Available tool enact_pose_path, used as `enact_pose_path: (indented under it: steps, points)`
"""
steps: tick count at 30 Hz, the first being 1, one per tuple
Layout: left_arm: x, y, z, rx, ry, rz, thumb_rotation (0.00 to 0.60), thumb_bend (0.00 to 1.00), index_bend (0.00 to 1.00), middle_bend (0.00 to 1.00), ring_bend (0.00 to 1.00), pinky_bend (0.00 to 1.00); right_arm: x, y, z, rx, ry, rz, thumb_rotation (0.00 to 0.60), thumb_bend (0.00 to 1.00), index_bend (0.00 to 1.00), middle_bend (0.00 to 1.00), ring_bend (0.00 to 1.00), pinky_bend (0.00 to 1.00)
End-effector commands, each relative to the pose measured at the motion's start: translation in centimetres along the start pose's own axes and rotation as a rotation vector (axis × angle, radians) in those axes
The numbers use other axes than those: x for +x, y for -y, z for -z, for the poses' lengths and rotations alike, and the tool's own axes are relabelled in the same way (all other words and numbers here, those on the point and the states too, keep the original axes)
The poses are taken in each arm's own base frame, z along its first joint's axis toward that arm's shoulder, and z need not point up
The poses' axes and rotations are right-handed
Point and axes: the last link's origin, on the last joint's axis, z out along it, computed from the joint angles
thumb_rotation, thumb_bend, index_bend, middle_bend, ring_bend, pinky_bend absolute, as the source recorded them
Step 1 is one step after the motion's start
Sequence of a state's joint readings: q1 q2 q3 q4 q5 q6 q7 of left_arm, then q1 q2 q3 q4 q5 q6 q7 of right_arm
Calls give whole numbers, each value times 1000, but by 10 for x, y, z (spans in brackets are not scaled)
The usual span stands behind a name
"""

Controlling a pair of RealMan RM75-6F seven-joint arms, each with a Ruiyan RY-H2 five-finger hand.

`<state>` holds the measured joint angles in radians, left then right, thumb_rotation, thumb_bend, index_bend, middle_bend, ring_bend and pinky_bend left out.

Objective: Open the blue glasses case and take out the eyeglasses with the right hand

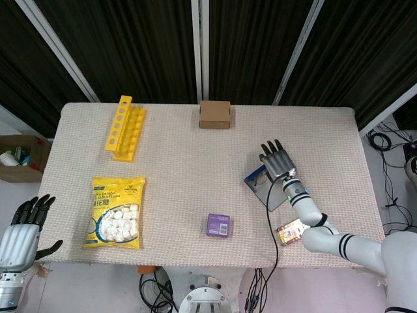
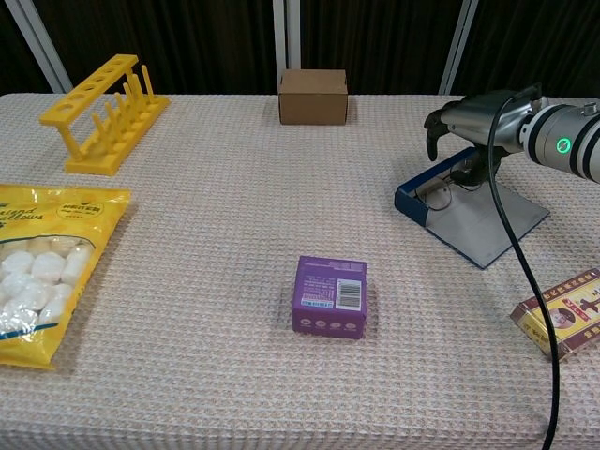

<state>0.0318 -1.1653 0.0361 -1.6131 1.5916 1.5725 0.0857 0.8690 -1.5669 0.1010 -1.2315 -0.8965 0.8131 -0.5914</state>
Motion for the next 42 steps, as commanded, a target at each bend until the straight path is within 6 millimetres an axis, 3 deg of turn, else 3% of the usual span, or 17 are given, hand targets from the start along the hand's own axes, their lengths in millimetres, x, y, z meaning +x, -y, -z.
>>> enact_pose_path:
  steps: [1, 17, 33, 37, 42]
  points:
    - [0, 0, 0, 0, 0, -1, 600, 124, 91, 74, 45, 104, -1, 0, -1, 0, 0, -6, 600, 441, 349, 116, 0, 0]
    - [-1, 2, 0, 4, 2, 1, 600, 124, 89, 74, 45, 105, -4, 2, -5, -4, 8, 4, 600, 462, 389, 132, 0, 0]
    - [-3, 5, 2, 13, 2, 4, 600, 124, 78, 66, 45, 105, -3, 7, -4, 0, -17, -3, 600, 495, 509, 191, 0, 0]
    - [-3, 6, 2, 13, 0, 5, 600, 125, 78, 66, 45, 105, -2, 13, -3, 8, -40, -24, 600, 509, 547, 216, 0, 0]
    - [-3, 6, 2, 9, -2, 7, 600, 125, 77, 67, 45, 104, 8, 34, -3, 21, -148, -55, 600, 518, 571, 225, 0, 0]
